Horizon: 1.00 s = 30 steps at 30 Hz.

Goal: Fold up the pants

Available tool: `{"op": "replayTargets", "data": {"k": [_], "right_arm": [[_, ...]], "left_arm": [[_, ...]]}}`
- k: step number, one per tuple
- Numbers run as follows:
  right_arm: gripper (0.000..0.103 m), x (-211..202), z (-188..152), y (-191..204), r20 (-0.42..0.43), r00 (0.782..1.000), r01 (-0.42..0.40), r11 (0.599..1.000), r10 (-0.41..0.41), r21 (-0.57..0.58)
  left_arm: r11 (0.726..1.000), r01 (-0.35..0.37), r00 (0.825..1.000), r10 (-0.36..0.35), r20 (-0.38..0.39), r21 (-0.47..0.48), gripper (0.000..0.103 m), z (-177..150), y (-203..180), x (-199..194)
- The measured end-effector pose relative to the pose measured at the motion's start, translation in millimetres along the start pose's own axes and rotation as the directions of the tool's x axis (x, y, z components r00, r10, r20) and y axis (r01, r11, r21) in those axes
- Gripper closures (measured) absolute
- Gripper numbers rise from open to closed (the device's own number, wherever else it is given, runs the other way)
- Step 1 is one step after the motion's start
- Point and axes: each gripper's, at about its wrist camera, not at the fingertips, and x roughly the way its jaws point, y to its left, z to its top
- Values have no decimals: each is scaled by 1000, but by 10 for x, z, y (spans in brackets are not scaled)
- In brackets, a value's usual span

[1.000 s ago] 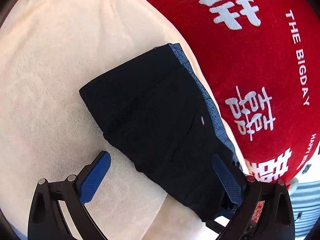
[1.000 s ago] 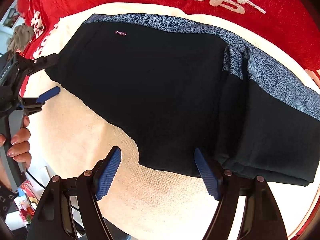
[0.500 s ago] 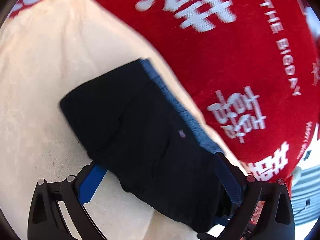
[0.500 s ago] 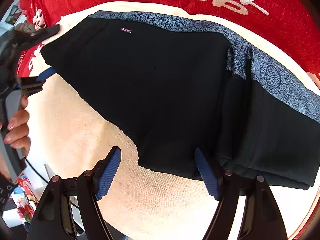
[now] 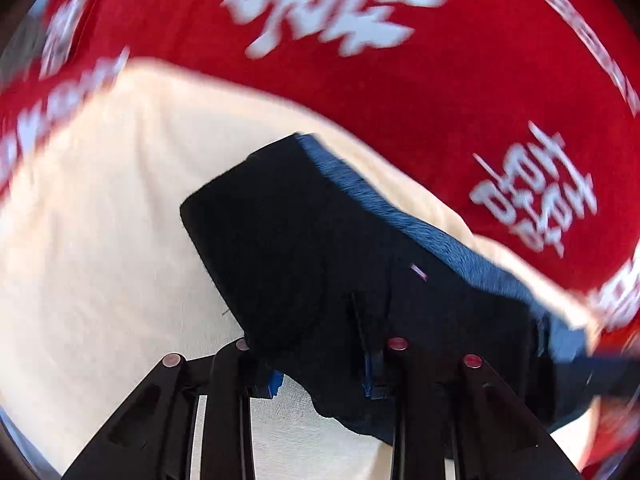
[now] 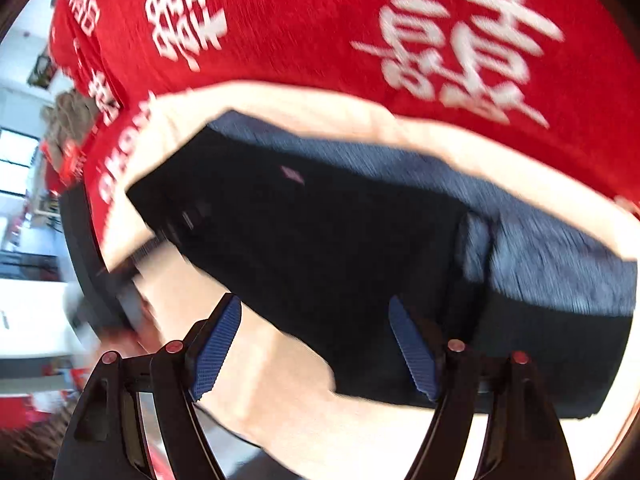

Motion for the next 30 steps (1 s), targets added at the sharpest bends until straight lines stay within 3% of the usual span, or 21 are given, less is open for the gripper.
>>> {"op": "replayTargets", "data": {"k": [3, 8, 12, 15, 21, 22, 23, 24, 27, 30], "right_arm": [[21, 71, 464, 264, -74, 996, -55, 998, 53, -15], [19, 379, 1039, 1003, -206, 975, -112, 987, 86, -116], [19, 816, 1216, 1444, -350, 937, -68, 978, -6, -196], [19, 1112, 1234, 1650, -409, 909, -17, 969, -87, -245], [19, 1463, 1161, 1664, -509, 845, 28, 963, -165, -266], [28, 1484, 1148, 1646, -508, 843, 34, 960, -177, -278], [45, 1466, 1136, 1624, -490, 849, 46, 952, -197, -303], [79, 1424, 1128, 1595, -471, 860, 44, 949, -195, -312], [82, 1152, 1120, 1456, -404, 910, -18, 963, -96, -270], [82, 789, 1068, 1251, -342, 940, -96, 973, 19, -210]], "left_arm": [[990, -50, 998, 44, 44, 133, 73, -43, -246, -72], [975, -74, 996, 61, 72, 208, 73, -59, -332, -128], [974, -74, 995, 60, 76, 212, 73, -62, -336, -163], [975, -72, 995, 55, 84, 212, 73, -61, -326, -192], [968, -79, 993, 55, 104, 237, 73, -84, -353, -244], [967, -80, 993, 56, 104, 240, 73, -82, -363, -246], [967, -82, 993, 59, 103, 242, 73, -82, -369, -245], [967, -87, 994, 69, 86, 239, 73, -75, -374, -231], [969, -75, 994, 54, 92, 236, 73, -65, -389, -310], [958, -67, 993, 36, 115, 278, 73, -19, -555, -489]]}}
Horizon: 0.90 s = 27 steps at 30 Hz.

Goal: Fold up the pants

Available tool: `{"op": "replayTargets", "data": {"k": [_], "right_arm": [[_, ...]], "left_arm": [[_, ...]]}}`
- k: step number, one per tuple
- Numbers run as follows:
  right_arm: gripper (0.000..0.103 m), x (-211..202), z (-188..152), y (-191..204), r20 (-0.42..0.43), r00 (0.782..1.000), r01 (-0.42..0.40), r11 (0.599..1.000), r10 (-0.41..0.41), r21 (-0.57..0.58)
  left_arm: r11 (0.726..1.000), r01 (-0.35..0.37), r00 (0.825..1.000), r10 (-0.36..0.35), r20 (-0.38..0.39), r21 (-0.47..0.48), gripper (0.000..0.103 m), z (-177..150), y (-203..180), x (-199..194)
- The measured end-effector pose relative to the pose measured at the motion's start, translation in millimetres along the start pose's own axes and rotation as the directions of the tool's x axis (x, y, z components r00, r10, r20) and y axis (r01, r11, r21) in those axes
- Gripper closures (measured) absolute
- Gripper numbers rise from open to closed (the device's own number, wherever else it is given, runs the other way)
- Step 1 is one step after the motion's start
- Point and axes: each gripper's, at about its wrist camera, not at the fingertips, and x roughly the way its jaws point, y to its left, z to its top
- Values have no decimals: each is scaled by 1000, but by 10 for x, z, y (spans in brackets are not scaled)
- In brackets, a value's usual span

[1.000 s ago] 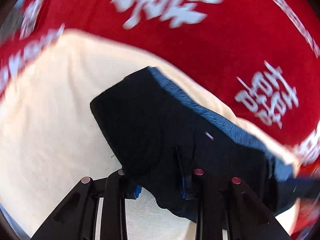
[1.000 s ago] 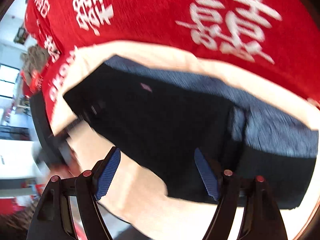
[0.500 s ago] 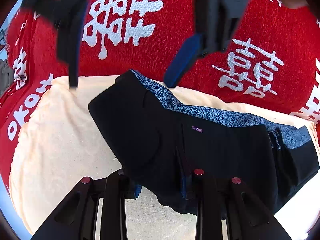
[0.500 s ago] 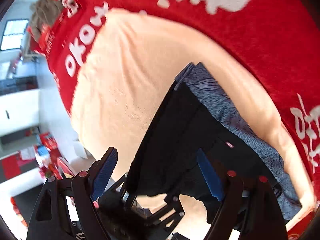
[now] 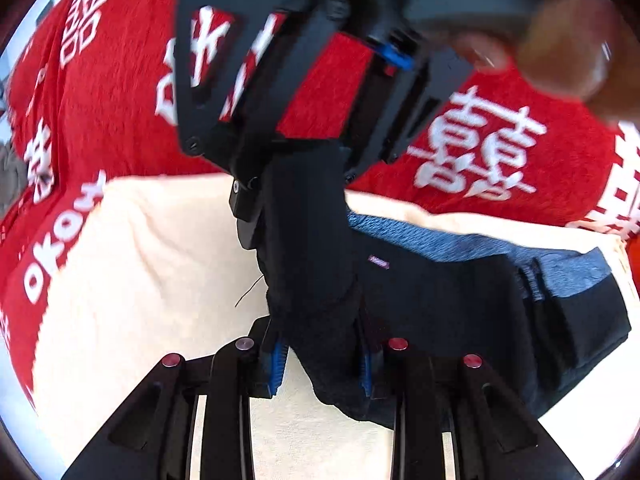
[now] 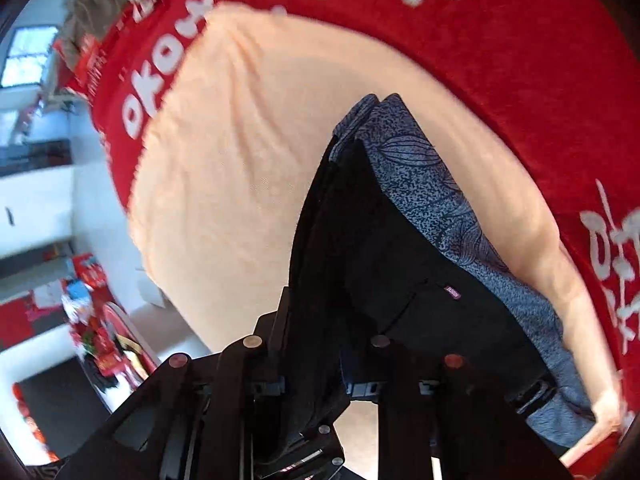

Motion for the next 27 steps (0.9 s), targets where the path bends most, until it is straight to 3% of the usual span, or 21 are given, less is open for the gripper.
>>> {"op": "replayTargets", "data": {"k": [3, 6, 12, 20, 24, 27], "right_arm": [[82, -322, -219, -184, 89, 992, -92, 995, 89, 35], [82, -601, -517, -360, 187, 969, -174, 984, 162, 46], [82, -1081, -1233, -866, 378, 879, -341, 938, 290, 71], [81, -1554, -2396, -1839, 545, 778, -431, 896, 313, 102], [81, -1538, -2873, -2367, 594, 747, -469, 870, 299, 151], [80, -1437, -3142, -2732, 608, 746, -471, 860, 271, 195]], "left_arm": [[999, 25, 999, -26, 28, 36, 73, 117, -162, -205], [996, 56, 997, -59, 49, 66, 73, 235, -361, -419], [978, 99, 991, -114, 72, 182, 72, 398, -989, -753], [921, 140, 985, -169, 47, 363, 72, 353, -2141, -951], [887, 171, 982, -190, 2, 429, 72, 230, -2682, -904], [861, 186, 981, -192, -35, 473, 72, 92, -3090, -798]]}}
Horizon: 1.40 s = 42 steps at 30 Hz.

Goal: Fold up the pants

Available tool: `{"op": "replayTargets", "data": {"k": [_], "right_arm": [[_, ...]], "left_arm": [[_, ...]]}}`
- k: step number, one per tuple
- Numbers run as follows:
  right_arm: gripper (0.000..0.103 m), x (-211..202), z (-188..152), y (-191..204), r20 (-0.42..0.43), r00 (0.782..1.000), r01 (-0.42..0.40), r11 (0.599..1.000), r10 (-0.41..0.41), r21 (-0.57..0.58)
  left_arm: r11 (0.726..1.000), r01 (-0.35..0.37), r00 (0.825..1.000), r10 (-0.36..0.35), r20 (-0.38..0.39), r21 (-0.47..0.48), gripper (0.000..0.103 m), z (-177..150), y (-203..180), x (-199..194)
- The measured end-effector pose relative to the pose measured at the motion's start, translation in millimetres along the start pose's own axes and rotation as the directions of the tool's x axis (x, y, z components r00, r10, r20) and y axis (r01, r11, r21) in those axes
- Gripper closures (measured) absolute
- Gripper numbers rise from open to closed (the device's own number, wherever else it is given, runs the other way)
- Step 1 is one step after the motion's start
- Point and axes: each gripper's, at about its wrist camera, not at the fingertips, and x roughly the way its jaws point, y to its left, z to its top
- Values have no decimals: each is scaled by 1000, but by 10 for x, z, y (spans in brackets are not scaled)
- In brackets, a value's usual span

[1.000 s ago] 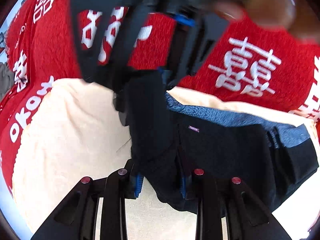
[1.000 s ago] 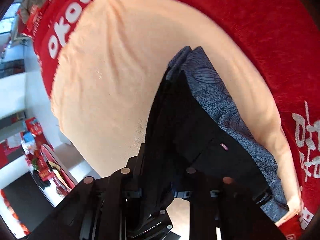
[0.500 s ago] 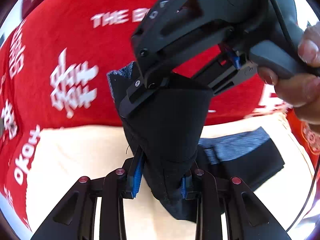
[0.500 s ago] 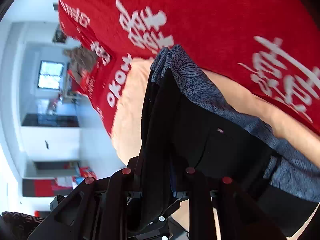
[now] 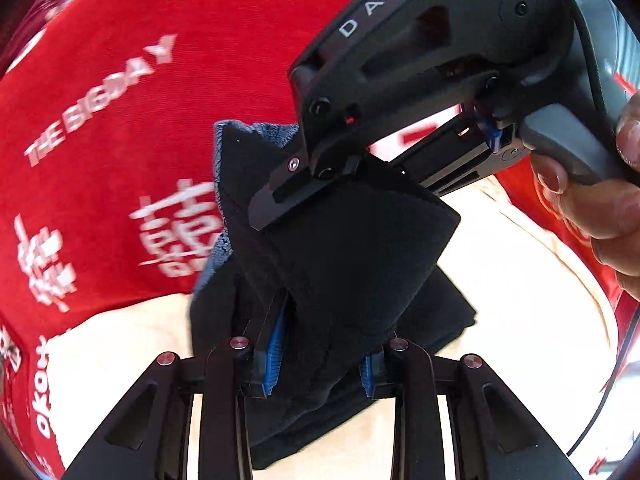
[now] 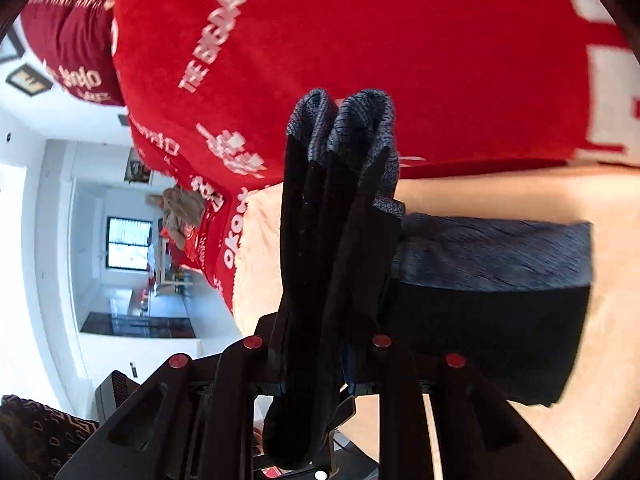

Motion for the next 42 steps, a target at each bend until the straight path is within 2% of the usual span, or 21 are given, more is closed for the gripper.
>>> {"op": "replayTargets", "data": {"k": [4, 8, 13, 15, 18, 19, 20, 22, 24, 26, 27, 28, 30, 32, 35, 37, 42], "right_arm": [[80, -27, -102, -569, -1, 999, 41, 997, -41, 59], [80, 90, -164, -1127, -13, 998, 65, 992, -64, 109], [79, 232, -256, -1410, -16, 998, 59, 989, -57, 139], [76, 245, -312, -1443, -11, 997, 73, 989, -72, 131], [76, 217, -366, -1442, -13, 995, 97, 988, -96, 123], [74, 190, -401, -1455, -12, 994, 113, 987, -112, 113], [73, 173, -412, -1403, -8, 990, 144, 985, -144, 97], [64, 111, -441, -1311, 0, 982, 190, 979, -191, 78], [58, 43, -531, -1243, 5, 963, 270, 962, -270, 40], [49, 25, -622, -1211, 2, 931, 365, 931, -365, -6], [40, 38, -677, -1215, -4, 913, 407, 913, -407, -27], [36, 40, -722, -1241, -5, 904, 427, 904, -427, -33], [33, 22, -785, -1324, -14, 904, 428, 904, -428, -2], [31, -6, -846, -1357, -5, 905, 425, 905, -425, 28], [31, -8, -919, -1285, 6, 888, 460, 888, -460, -12], [31, -14, -944, -1259, 1, 882, 471, 882, -471, -17], [31, -36, -981, -1247, -14, 878, 479, 878, -479, -5]], "left_arm": [[998, 14, 998, -11, -61, 58, 72, -1, -467, 383], [997, 22, 992, -13, -124, 77, 72, -56, -745, 714], [993, -7, 985, 27, -170, 118, 70, -190, -934, 955], [990, -15, 983, 39, -177, 137, 51, -234, -974, 963], [995, 33, 979, -13, -205, 93, 48, -258, -900, 901], [995, 41, 977, -21, -211, 91, 45, -258, -883, 874], [996, 45, 974, -26, -225, 79, 34, -259, -845, 826], [997, 66, 969, -58, -241, 27, 31, -265, -733, 748], [997, 74, 966, -76, -247, -17, 31, -282, -598, 625], [998, 52, 967, -62, -248, -48, 31, -296, -485, 533], [996, 48, 965, -65, -255, -73, 31, -297, -418, 521], [993, 44, 961, -72, -266, -111, 31, -312, -335, 525], [980, 18, 947, -80, -311, -196, 31, -349, -156, 580], [966, -38, 928, -61, -368, -257, 31, -391, -16, 654], [942, -92, 904, -57, -423, -323, 31, -459, 136, 716], [928, -117, 895, -57, -443, -355, 31, -520, 184, 710], [912, -153, 888, -42, -457, -381, 31, -560, 201, 663]]}}
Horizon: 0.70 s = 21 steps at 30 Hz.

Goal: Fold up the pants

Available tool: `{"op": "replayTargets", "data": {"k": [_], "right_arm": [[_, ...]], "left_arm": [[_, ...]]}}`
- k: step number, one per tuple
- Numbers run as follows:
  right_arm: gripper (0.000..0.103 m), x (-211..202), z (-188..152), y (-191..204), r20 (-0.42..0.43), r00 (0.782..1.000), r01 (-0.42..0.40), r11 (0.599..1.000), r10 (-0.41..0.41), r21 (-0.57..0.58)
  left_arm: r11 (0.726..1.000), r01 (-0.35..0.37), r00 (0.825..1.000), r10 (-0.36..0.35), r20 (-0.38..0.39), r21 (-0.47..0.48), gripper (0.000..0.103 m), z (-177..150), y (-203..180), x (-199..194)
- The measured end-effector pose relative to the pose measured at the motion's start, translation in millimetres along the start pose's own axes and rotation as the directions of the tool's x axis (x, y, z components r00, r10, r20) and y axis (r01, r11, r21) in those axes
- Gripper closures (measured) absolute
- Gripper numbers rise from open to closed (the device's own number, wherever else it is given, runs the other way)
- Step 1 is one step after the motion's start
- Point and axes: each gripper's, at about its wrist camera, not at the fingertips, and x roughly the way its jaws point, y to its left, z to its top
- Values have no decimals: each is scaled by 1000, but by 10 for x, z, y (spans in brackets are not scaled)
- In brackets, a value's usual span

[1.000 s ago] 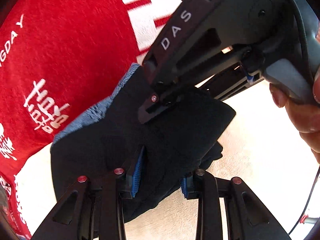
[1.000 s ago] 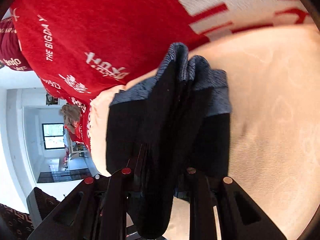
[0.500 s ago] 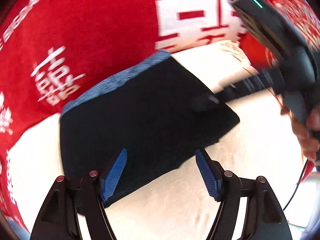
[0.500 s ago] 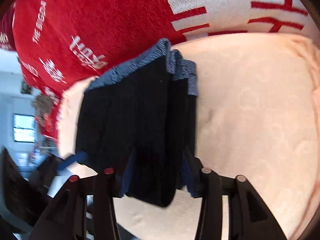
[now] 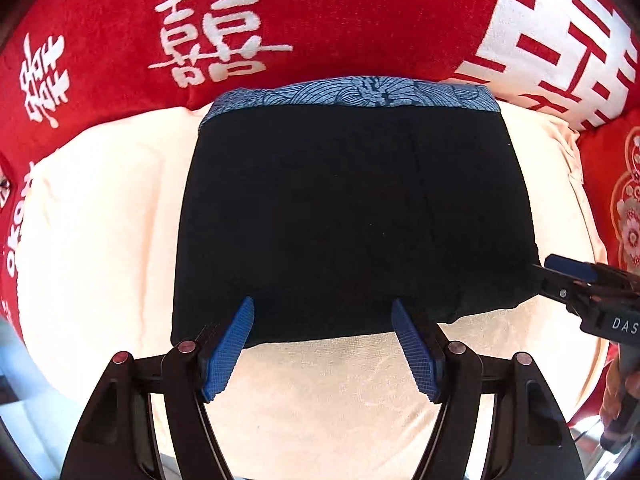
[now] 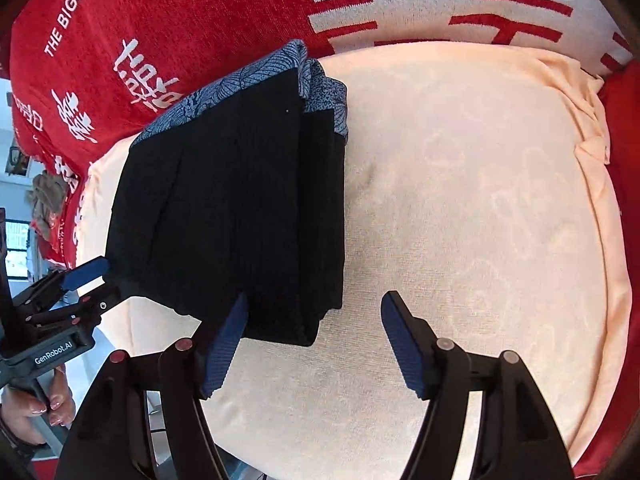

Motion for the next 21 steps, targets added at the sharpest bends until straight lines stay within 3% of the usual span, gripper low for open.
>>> {"op": "replayTargets", "data": {"k": [21], "right_arm": [[33, -247, -260, 19, -8, 999, 47, 997, -46, 62]], "left_arm": [[999, 16, 1000, -16, 2, -40, 31, 80, 241, 8]]}}
